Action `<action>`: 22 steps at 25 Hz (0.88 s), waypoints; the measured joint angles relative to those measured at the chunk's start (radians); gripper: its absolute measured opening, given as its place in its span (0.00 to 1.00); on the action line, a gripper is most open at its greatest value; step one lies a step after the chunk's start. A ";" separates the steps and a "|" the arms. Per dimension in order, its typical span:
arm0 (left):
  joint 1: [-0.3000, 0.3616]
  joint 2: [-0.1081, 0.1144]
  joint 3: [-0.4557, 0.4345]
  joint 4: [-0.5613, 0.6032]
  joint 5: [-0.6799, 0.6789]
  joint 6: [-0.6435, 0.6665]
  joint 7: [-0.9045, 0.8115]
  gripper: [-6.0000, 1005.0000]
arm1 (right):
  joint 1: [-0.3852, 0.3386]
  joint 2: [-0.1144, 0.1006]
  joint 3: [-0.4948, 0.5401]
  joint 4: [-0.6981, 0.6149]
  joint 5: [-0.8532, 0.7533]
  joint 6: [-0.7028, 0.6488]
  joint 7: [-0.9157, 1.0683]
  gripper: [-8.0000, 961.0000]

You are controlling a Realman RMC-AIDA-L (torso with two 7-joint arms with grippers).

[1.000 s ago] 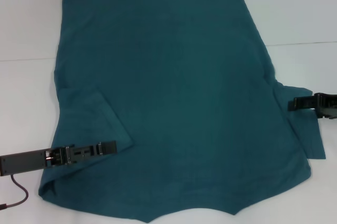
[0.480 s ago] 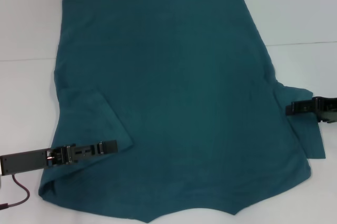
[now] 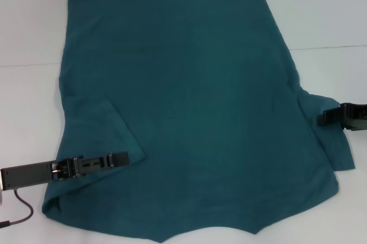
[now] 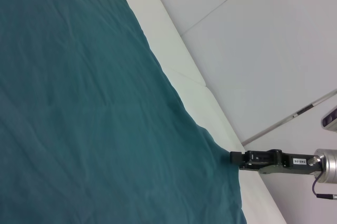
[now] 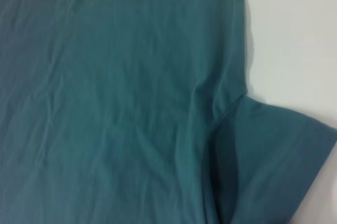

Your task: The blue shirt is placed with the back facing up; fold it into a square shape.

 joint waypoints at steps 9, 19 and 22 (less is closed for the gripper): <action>0.000 0.000 0.002 0.000 0.000 0.001 0.000 0.77 | 0.000 0.000 -0.001 0.001 0.000 -0.006 0.002 0.34; 0.000 0.000 0.005 0.000 0.000 0.002 0.000 0.77 | 0.011 -0.007 -0.007 -0.013 -0.032 -0.020 0.033 0.06; 0.003 0.000 0.003 0.000 0.000 0.002 -0.001 0.77 | 0.020 -0.014 -0.007 -0.020 -0.061 -0.017 0.049 0.02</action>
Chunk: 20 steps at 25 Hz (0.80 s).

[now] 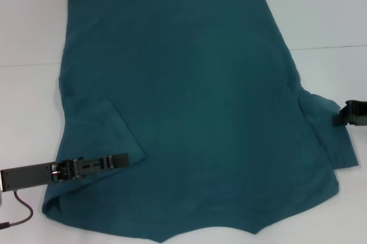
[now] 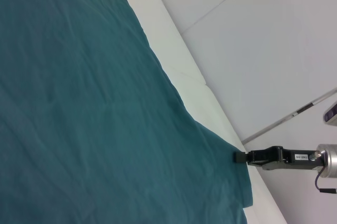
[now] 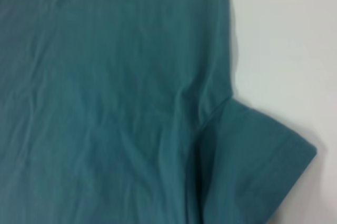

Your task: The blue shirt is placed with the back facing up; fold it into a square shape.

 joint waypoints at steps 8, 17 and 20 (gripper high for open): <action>0.003 0.000 -0.001 0.000 0.000 0.000 -0.014 0.77 | 0.054 -0.028 -0.004 -0.027 -0.053 -0.030 0.055 0.03; 0.004 0.000 -0.003 0.000 0.000 -0.001 -0.026 0.77 | 0.145 -0.051 -0.015 -0.062 -0.170 -0.102 0.093 0.05; 0.004 0.000 -0.003 0.000 0.000 -0.002 -0.027 0.77 | 0.172 -0.047 -0.015 -0.074 -0.229 -0.121 0.103 0.05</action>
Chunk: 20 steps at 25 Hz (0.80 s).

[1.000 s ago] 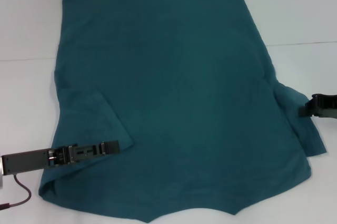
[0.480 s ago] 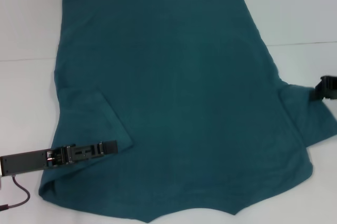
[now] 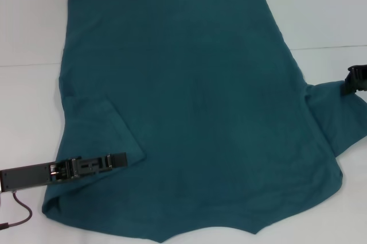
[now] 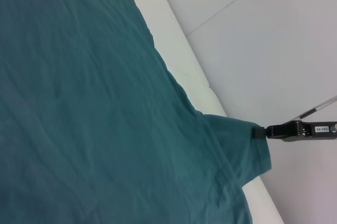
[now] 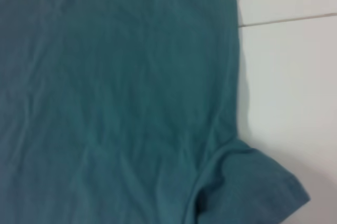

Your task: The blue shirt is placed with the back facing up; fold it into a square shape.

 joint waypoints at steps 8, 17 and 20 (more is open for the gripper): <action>0.000 -0.001 0.000 0.000 0.000 -0.001 0.000 0.77 | 0.014 0.004 0.009 -0.038 -0.047 -0.002 0.041 0.06; 0.000 -0.003 0.000 0.000 0.000 -0.007 -0.004 0.77 | 0.017 0.013 -0.010 -0.038 0.010 -0.046 0.022 0.08; 0.000 -0.003 0.000 -0.001 0.000 -0.012 -0.005 0.77 | 0.017 0.016 -0.013 -0.029 0.066 -0.083 -0.005 0.08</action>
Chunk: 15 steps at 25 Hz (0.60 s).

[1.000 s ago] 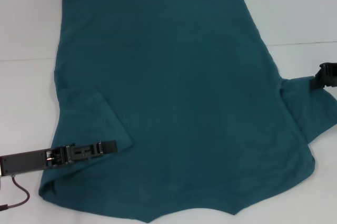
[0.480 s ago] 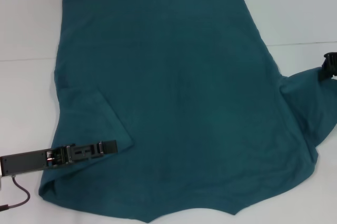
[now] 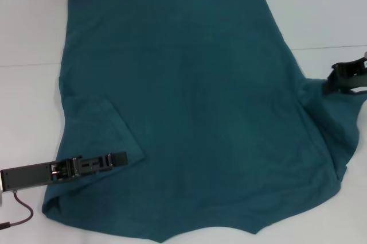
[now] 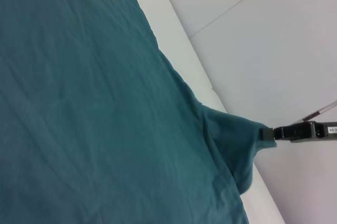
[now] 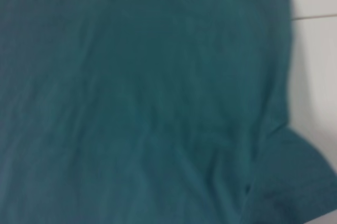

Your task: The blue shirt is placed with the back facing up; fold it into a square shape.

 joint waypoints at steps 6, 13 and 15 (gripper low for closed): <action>-0.002 0.001 0.000 -0.001 0.000 -0.003 -0.004 0.77 | 0.017 0.021 -0.031 0.028 0.035 -0.011 -0.014 0.09; -0.004 0.002 0.000 -0.001 0.000 -0.014 -0.006 0.77 | 0.049 0.046 -0.041 0.071 0.029 0.056 0.000 0.10; -0.003 0.002 0.000 -0.001 0.000 -0.014 -0.007 0.77 | 0.051 0.051 -0.044 0.071 0.029 0.087 0.013 0.10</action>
